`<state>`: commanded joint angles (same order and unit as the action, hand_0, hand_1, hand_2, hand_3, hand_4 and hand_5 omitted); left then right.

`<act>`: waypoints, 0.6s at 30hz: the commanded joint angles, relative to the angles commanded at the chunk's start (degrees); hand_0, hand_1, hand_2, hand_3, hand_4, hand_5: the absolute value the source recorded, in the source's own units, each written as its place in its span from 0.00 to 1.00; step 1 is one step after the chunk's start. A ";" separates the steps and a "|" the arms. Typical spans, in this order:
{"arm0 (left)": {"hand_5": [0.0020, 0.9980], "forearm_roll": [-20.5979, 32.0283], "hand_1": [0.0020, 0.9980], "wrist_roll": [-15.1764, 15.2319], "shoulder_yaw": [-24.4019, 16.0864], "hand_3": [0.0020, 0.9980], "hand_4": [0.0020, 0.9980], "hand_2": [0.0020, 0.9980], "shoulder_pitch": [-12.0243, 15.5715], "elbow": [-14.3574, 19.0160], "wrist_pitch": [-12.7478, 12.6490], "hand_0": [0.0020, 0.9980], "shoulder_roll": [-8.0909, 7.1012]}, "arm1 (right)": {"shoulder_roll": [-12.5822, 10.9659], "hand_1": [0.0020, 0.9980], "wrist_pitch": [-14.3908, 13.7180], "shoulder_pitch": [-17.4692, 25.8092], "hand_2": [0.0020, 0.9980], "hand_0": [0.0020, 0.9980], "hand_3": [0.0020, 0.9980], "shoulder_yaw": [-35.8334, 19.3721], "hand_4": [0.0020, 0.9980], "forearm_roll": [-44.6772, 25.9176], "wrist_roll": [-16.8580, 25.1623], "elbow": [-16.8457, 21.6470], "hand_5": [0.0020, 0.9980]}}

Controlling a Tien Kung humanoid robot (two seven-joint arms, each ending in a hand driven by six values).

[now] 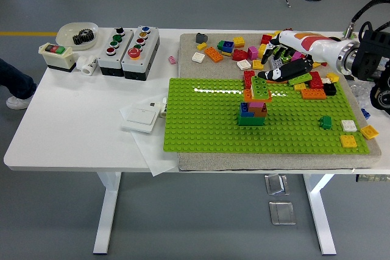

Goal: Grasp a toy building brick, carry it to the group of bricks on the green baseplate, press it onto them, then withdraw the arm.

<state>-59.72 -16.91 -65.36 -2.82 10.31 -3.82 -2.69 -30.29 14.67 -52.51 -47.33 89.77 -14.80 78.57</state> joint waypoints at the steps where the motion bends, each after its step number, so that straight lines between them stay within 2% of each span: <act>1: 0.62 -0.04 0.80 0.01 -0.01 0.61 0.69 0.81 -0.01 0.00 0.00 0.85 0.02 | -0.07 0.68 -1.41 0.21 0.74 0.70 0.63 -0.58 0.81 -0.34 0.47 -0.54 0.45; 3: 0.62 -0.03 0.80 0.09 0.02 0.61 0.69 0.81 -0.04 0.00 -0.03 0.85 0.08 | -0.30 0.68 -4.62 0.70 0.74 0.70 0.63 -1.74 0.81 -1.11 0.96 -1.52 0.45; 4: 0.62 -0.01 0.80 0.13 0.04 0.61 0.69 0.81 -0.05 0.00 -0.05 0.86 0.11 | -0.40 0.75 -5.63 0.86 0.81 0.78 0.84 -2.11 0.96 -1.35 0.99 -1.78 0.65; 8: 0.62 -0.07 0.80 0.46 -0.54 0.61 0.69 0.81 0.05 0.00 -0.36 0.86 0.41 | -1.07 0.75 -8.37 2.56 0.81 0.78 0.84 -4.20 0.96 -3.35 0.65 -2.82 0.65; 9: 0.62 -0.15 0.80 0.50 -0.54 0.61 0.69 0.81 0.03 0.00 -0.33 0.86 0.45 | -1.20 0.75 -9.85 3.23 0.81 0.78 0.84 -4.72 0.96 -4.31 1.03 -3.28 0.65; 10: 0.62 -0.26 0.80 0.51 -0.56 0.61 0.69 0.81 0.03 0.00 -0.28 0.87 0.49 | -1.33 0.80 -11.24 3.84 0.87 0.82 0.92 -5.17 1.00 -5.16 1.41 -3.71 0.73; 12: 0.62 -0.97 0.80 0.51 -1.00 0.61 0.69 0.81 -0.03 0.00 -0.08 0.87 0.56 | -1.93 0.80 -14.14 5.34 0.87 0.82 0.92 -5.97 1.00 -6.26 2.82 -4.35 0.73; 15: 0.62 -1.57 0.80 0.64 -1.49 0.61 0.69 0.81 -0.01 0.00 0.12 0.87 0.67 | -3.16 0.80 -16.53 7.83 0.87 0.82 0.92 -7.46 1.00 -6.67 4.39 -5.08 0.73; 16: 0.61 -1.60 0.81 0.69 -1.54 0.61 0.69 0.80 0.02 0.00 0.15 0.88 0.69 | -3.38 0.89 -16.96 8.47 0.98 0.93 1.00 -7.79 1.00 -7.02 4.72 -5.35 0.77; 17: 0.61 -1.58 0.81 0.74 -1.49 0.61 0.69 0.80 0.06 0.00 0.20 0.88 0.72 | -3.59 0.89 -17.68 9.03 0.98 0.93 1.00 -8.03 1.00 -7.83 5.27 -5.82 0.77; 18: 0.61 -1.49 0.81 0.84 -1.35 0.61 0.69 0.80 0.13 0.00 0.29 0.88 0.79 | -3.97 0.89 -19.68 9.94 0.98 0.93 1.00 -8.11 1.00 -10.27 6.57 -6.91 0.77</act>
<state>-61.21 -16.07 -66.71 -2.68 10.31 -3.53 -1.90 -34.25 -5.01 -42.57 -55.44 79.50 -8.23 71.66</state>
